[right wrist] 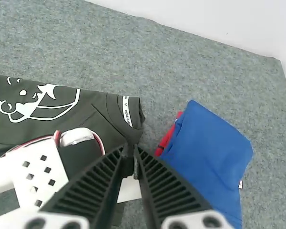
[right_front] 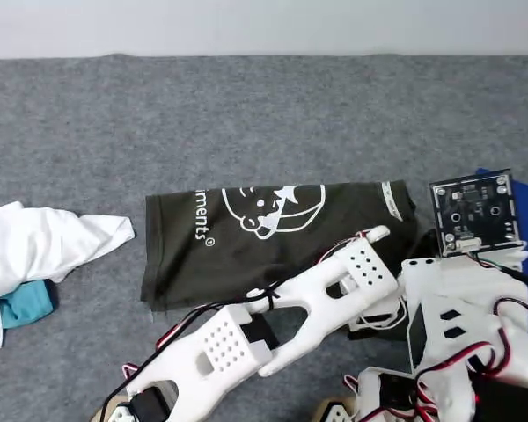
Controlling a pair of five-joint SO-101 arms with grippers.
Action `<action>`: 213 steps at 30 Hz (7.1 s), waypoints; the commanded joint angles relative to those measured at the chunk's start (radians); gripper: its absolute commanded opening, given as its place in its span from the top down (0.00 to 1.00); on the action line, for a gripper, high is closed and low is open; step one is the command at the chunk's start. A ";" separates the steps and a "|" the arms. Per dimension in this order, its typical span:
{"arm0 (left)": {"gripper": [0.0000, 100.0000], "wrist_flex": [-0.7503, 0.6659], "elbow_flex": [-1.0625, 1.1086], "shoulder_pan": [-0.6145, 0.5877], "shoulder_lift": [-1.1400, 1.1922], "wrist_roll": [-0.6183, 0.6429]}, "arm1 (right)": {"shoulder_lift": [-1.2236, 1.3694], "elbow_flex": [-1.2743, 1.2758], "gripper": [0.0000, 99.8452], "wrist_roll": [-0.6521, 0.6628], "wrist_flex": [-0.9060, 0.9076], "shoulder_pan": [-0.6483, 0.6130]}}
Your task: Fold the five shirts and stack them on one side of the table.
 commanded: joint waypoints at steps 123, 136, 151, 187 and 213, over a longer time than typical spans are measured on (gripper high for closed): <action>0.82 0.043 -0.407 -0.287 0.189 0.187 | -0.001 0.005 0.99 -0.005 0.051 0.004; 0.86 0.043 -0.406 -0.315 0.144 0.212 | -0.002 0.005 0.99 -0.005 0.053 0.004; 0.86 0.043 -0.452 -0.284 0.003 0.212 | -0.002 0.005 0.99 -0.005 0.053 0.004; 0.76 0.023 0.648 -1.039 -0.865 0.301 | -0.001 0.193 0.99 0.081 0.048 0.005; 0.75 -0.259 0.647 -1.129 -0.425 0.198 | -0.001 0.196 0.99 0.080 0.051 0.007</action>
